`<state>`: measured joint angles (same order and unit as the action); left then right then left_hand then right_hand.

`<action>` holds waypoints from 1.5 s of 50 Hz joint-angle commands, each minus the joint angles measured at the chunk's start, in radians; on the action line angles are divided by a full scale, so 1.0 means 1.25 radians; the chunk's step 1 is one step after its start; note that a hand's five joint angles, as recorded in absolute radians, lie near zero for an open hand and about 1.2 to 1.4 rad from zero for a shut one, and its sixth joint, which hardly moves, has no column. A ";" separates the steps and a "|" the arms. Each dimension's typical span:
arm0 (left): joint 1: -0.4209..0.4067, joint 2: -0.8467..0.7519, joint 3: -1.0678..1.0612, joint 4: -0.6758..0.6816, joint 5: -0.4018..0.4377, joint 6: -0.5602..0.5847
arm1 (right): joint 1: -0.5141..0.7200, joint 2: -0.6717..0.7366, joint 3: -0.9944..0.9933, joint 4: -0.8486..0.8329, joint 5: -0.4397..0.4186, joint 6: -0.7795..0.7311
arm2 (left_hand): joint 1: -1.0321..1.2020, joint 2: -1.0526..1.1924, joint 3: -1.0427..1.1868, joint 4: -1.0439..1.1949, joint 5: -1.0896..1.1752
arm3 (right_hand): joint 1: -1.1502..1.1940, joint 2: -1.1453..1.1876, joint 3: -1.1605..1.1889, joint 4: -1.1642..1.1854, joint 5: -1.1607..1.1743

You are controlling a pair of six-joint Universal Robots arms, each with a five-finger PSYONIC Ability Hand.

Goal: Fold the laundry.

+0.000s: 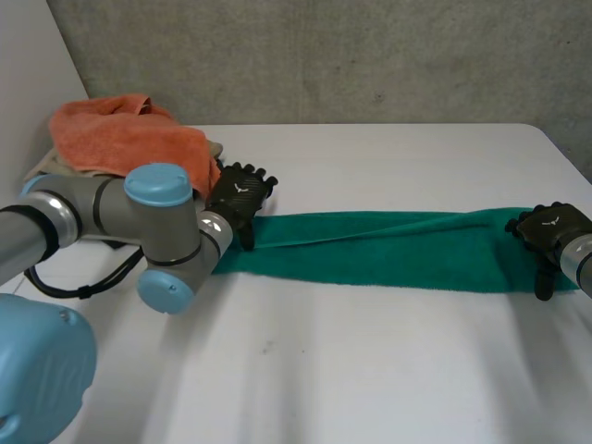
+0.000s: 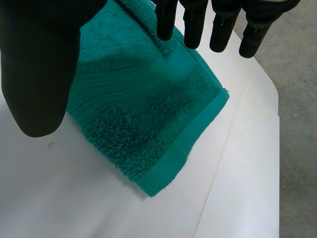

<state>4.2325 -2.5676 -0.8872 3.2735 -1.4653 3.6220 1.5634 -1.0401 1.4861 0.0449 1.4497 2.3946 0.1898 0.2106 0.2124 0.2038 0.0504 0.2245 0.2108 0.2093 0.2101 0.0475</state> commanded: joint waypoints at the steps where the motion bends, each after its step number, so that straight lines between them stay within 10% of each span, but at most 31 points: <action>1: 0.033 -0.097 0.147 0.022 -0.002 0.029 | -0.003 0.000 0.000 -0.004 0.000 0.000 | 0.024 0.007 0.006 0.012 -0.004 | -0.040 -0.029 -0.028 -0.028 -0.038; 10: 0.069 -0.214 0.435 0.126 -0.060 0.083 | 0.000 0.000 0.009 -0.006 0.001 0.000 | 0.012 -0.005 -0.006 0.001 -0.016 | -0.040 -0.029 -0.028 -0.028 -0.038; 27: 0.013 0.087 -0.064 0.063 -0.003 0.061 | -0.003 -0.011 0.017 -0.005 -0.003 0.001 | 0.005 -0.012 -0.013 -0.006 -0.023 | -0.040 -0.029 -0.028 -0.028 -0.038; 41: 0.010 0.050 -0.056 -0.002 -0.002 0.061 | 0.001 -0.011 0.028 -0.008 -0.006 0.001 | 0.026 0.009 0.008 0.015 -0.002 | -0.040 -0.029 -0.028 -0.028 -0.038; 49: 0.029 -0.047 0.077 0.016 0.002 0.064 | 0.001 -0.010 0.028 -0.016 -0.006 0.000 | 0.033 0.016 0.015 0.022 0.005 | -0.040 -0.029 -0.028 -0.028 -0.038; 57: 0.088 -0.308 0.603 0.096 -0.054 0.053 | 0.001 -0.010 0.032 -0.016 -0.005 0.001 | 0.036 0.019 0.018 0.024 0.008 | -0.040 -0.029 -0.028 -0.028 -0.038; 75: 0.029 0.061 0.015 0.049 -0.029 -0.033 | 0.001 -0.011 0.048 -0.016 -0.009 0.001 | 0.012 -0.005 -0.006 0.001 -0.016 | -0.040 -0.029 -0.028 -0.028 -0.038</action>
<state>4.2966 -2.5688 -0.6924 3.3657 -1.5084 3.5788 1.5642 -1.0539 1.5387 0.0244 1.4405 2.3961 0.1889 0.2108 0.2124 0.2039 0.0502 0.2244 0.2108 0.2093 0.2101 0.0475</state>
